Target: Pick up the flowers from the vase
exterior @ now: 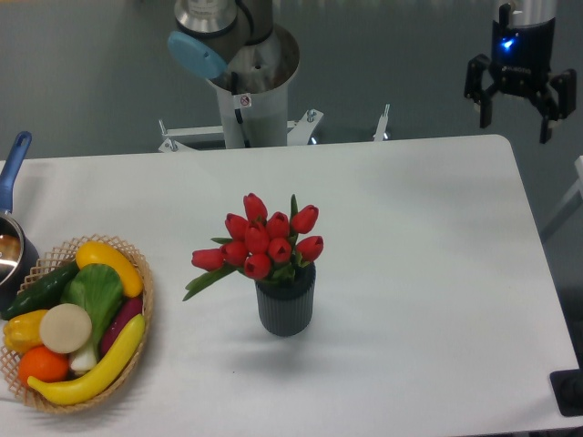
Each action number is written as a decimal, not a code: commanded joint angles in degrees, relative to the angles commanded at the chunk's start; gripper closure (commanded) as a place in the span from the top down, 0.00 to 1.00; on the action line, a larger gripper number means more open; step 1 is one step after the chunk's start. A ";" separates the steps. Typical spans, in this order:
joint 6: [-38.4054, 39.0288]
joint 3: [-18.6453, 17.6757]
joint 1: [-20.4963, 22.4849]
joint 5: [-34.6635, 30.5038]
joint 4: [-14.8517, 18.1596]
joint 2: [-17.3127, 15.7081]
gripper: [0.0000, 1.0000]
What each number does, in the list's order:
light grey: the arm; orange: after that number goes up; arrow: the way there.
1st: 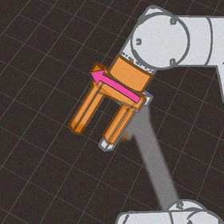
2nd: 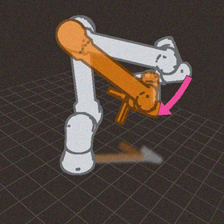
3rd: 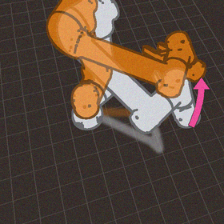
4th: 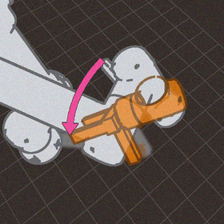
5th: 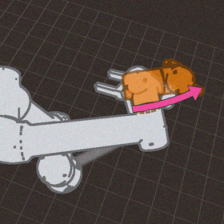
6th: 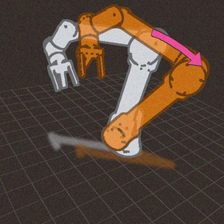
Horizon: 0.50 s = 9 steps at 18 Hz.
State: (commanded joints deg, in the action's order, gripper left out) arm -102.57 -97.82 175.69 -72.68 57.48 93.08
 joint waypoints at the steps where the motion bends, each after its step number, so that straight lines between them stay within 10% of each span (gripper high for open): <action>1: 0.00 0.00 0.00 0.00 -0.09 0.00 1.00; 9: 0.88 -0.53 0.00 3.24 0.09 0.17 1.00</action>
State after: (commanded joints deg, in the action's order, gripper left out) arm -101.69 -98.35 175.69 -69.45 57.57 93.25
